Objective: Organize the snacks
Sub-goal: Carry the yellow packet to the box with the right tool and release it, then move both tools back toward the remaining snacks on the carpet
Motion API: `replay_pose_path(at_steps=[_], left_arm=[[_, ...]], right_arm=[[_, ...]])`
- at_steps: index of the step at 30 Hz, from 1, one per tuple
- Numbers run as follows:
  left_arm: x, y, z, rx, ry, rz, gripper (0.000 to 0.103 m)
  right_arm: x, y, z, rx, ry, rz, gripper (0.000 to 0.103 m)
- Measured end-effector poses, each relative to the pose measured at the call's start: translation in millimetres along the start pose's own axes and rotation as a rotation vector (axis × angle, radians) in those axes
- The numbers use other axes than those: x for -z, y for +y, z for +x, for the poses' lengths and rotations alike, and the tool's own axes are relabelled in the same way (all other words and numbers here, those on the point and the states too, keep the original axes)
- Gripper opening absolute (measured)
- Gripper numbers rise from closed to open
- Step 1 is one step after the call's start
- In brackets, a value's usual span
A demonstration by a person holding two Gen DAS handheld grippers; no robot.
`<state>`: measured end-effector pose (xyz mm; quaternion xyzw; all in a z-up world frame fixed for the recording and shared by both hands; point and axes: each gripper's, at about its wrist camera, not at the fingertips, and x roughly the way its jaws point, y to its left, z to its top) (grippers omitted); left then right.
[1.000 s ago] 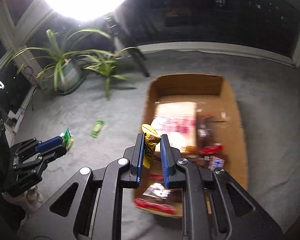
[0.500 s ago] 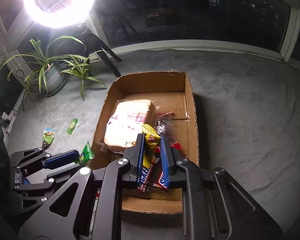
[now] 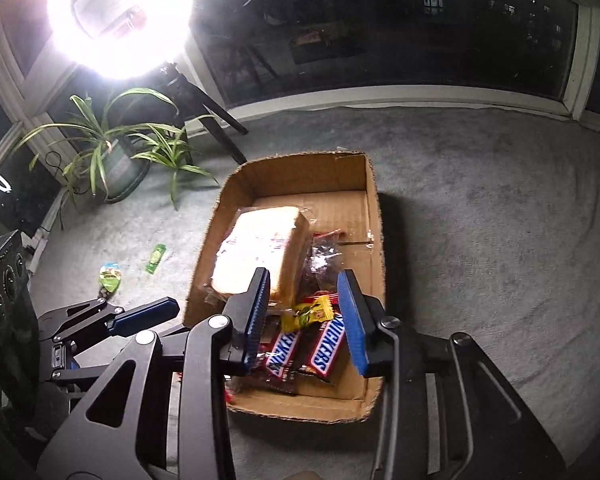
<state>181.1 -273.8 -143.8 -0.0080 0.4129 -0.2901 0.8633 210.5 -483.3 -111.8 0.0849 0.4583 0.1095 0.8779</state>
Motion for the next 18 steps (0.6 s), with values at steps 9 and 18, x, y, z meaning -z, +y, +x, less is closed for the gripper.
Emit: replay_pose_path(at_steps=[9, 18], left_arm=[[16, 32, -39, -0.022, -0.027, -0.015, 0.026], [49, 107, -85, -0.095, -0.043, -0.107, 0.026]], right_arm=[[3, 48, -6, -0.039, -0.038, -0.023, 0.04], [5, 113, 11, -0.076, -0.01, -0.09, 0.05]])
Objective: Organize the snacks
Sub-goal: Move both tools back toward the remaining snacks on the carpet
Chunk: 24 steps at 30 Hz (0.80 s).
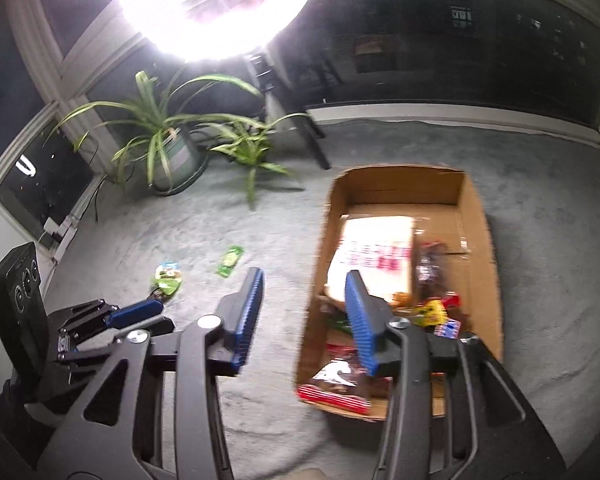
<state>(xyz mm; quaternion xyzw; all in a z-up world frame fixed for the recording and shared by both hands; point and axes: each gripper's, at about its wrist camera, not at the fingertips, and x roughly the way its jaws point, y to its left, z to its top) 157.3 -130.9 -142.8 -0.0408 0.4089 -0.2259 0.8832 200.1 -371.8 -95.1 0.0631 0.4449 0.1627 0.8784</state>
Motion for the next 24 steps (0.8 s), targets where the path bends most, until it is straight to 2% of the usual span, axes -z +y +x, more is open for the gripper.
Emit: replay_pose_path(at_steps=[5, 12, 16, 20, 24], left_arm=[[13, 53, -17, -0.044, -0.019, -0.106, 0.026], [25, 100, -29, -0.084, -0.016, -0.154, 0.026], [27, 113, -25, -0.079, -0.005, -0.166, 0.026], [27, 126, -15, -0.039, 0.009, -0.219, 0.026], [23, 129, -5, -0.021, 0.023, -0.225, 0.026]], right_arm=[[-4, 34, 19, -0.02, 0.024, -0.039, 0.05], [-9, 70, 61, -0.031, 0.076, -0.072, 0.05], [-14, 84, 91, -0.034, 0.119, -0.07, 0.05], [-20, 90, 126, -0.061, 0.191, -0.035, 0.05], [-20, 93, 164, -0.016, 0.269, -0.029, 0.05]])
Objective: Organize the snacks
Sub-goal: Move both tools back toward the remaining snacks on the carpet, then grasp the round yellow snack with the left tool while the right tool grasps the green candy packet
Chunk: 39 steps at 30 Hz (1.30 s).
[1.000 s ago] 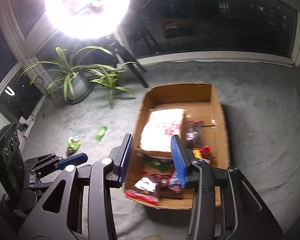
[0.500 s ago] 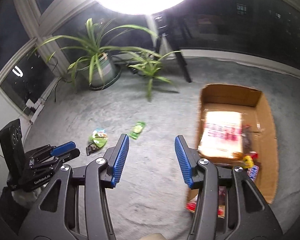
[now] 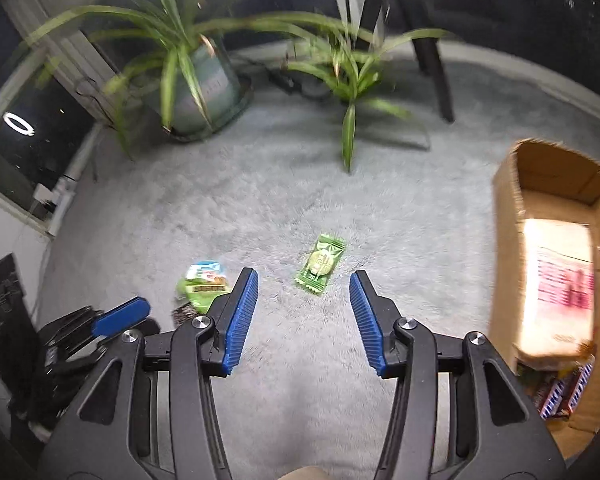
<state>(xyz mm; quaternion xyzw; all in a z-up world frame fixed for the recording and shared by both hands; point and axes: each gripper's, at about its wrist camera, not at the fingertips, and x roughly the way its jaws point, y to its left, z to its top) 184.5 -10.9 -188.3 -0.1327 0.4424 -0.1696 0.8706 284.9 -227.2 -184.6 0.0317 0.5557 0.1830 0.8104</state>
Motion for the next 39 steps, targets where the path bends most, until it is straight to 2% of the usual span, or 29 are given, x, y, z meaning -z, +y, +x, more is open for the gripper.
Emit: replay_pose_path(at_steps=[8, 13, 24, 32, 37, 39], left_arm=[[-4, -2, 18, -0.006, 0.021, 0.028, 0.026], [-6, 2, 28, -0.027, 0.032, 0.018, 0.026], [-12, -1, 48, -0.055, 0.054, 0.057, 0.026], [-22, -23, 56, -0.026, 0.035, 0.14, 0.026], [-25, -28, 65, -0.001, 0.055, 0.152, 0.026], [-26, -29, 67, -0.024, 0.058, 0.164, 0.026]], right_arm=[[-9, 1, 44, 0.071, 0.058, 0.021, 0.048], [-12, 9, 52, 0.117, 0.046, -0.048, 0.048], [-9, 2, 62, 0.137, 0.083, -0.103, 0.044], [-9, -24, 53, 0.153, 0.081, -0.078, 0.044], [-8, -23, 47, 0.107, 0.073, -0.078, 0.044], [-9, -21, 46, 0.096, 0.071, -0.075, 0.044]])
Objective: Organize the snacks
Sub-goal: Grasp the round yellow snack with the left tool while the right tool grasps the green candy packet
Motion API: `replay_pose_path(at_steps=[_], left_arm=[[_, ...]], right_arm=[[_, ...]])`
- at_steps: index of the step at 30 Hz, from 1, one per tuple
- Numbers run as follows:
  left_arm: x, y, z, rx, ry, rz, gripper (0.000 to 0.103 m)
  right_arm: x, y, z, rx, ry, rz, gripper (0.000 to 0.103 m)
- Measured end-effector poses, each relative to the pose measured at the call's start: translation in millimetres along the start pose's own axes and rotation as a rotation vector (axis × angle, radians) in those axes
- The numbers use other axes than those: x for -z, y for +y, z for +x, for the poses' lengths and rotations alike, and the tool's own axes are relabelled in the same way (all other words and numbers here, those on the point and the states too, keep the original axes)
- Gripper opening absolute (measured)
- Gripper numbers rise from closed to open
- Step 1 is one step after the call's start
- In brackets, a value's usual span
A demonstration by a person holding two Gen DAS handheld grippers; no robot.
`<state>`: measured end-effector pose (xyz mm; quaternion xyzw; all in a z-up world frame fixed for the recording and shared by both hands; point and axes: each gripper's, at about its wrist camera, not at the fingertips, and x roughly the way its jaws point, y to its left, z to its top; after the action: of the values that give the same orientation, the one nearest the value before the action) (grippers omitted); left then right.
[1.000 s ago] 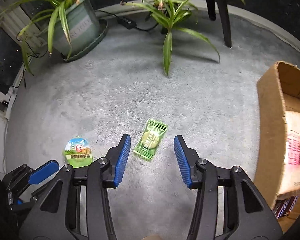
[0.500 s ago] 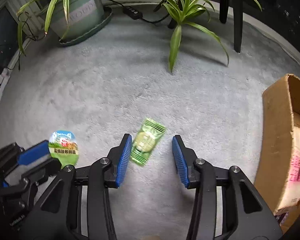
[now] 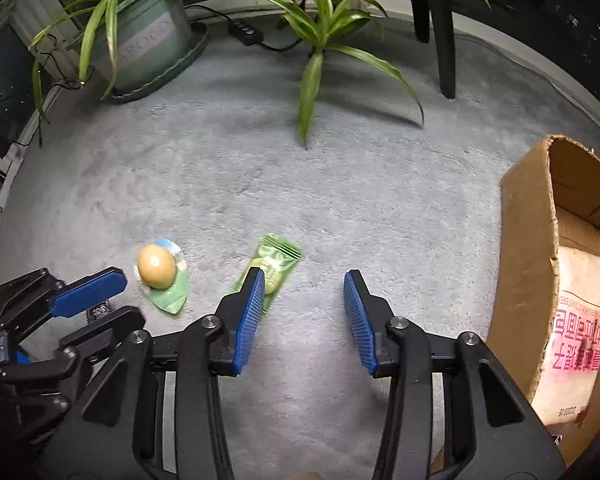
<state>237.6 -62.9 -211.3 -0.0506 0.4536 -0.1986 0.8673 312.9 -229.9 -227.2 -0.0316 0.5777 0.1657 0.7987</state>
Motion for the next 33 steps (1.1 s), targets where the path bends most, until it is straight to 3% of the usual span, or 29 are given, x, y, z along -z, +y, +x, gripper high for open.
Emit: replay_pose_path(at_steps=[3, 9, 17, 23, 29, 33], left_arm=[[0, 1, -3, -0.009, -0.003, 0.007, 0.026], [3, 2, 0, -0.036, 0.012, 0.018, 0.026], [2, 12, -3, -0.028, 0.002, -0.02, 0.026], [-1, 5, 6, -0.018, 0.022, -0.019, 0.026], [-4, 3, 18, -0.024, 0.03, -0.022, 0.026], [-8, 6, 20, -0.036, 0.015, -0.037, 0.026]], right_arm=[[-4, 10, 7, -0.016, 0.015, -0.017, 0.044], [-2, 30, 17, 0.083, 0.006, -0.115, 0.044], [1, 5, 6, 0.054, 0.013, -0.097, 0.042], [5, 19, 11, 0.096, 0.017, -0.166, 0.042], [4, 14, 9, 0.109, 0.023, -0.153, 0.026], [6, 12, 7, 0.105, 0.028, -0.149, 0.026]])
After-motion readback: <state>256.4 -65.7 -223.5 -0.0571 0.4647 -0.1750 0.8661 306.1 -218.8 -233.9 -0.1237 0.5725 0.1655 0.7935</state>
